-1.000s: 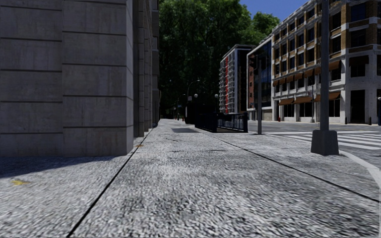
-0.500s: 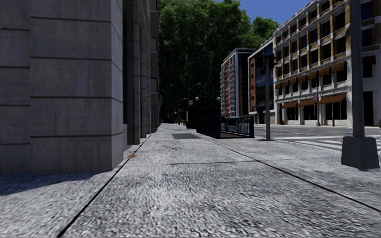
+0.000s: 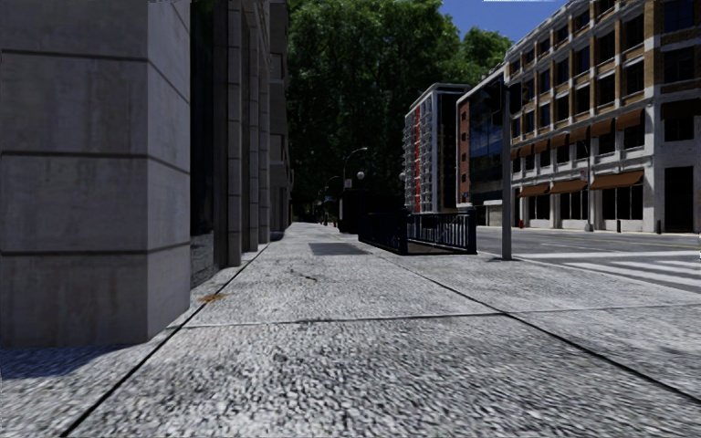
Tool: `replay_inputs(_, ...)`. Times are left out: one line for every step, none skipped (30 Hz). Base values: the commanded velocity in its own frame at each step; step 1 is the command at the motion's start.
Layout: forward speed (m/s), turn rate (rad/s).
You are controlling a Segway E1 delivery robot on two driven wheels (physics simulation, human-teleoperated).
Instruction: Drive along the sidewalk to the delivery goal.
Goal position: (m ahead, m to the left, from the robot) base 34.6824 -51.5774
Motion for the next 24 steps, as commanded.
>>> replay_inputs(2.0, -0.35)
replay_inputs(2.0, -0.4)
replay_inputs(2.0, -0.42)
replay_inputs(2.0, -0.42)
replay_inputs(2.0, -0.42)
replay_inputs(2.0, -0.42)
replay_inputs(2.0, -0.42)
replay_inputs(2.0, -0.42)
replay_inputs(2.0, -0.42)
replay_inputs(2.0, -0.42)
replay_inputs(2.0, -0.43)
replay_inputs(2.0, -0.43)
replay_inputs(2.0, -0.47)
replay_inputs(2.0, -0.5)
replay_inputs(2.0, -0.5)
replay_inputs(2.0, -0.51)
replay_inputs(2.0, -0.51)
replay_inputs(2.0, -0.52)
replay_inputs(2.0, -0.52)
replay_inputs(2.0, -0.52)
replay_inputs(2.0, -0.52)
replay_inputs(2.0, -0.52)
replay_inputs(2.0, -0.52)
replay_inputs(2.0, -0.52)
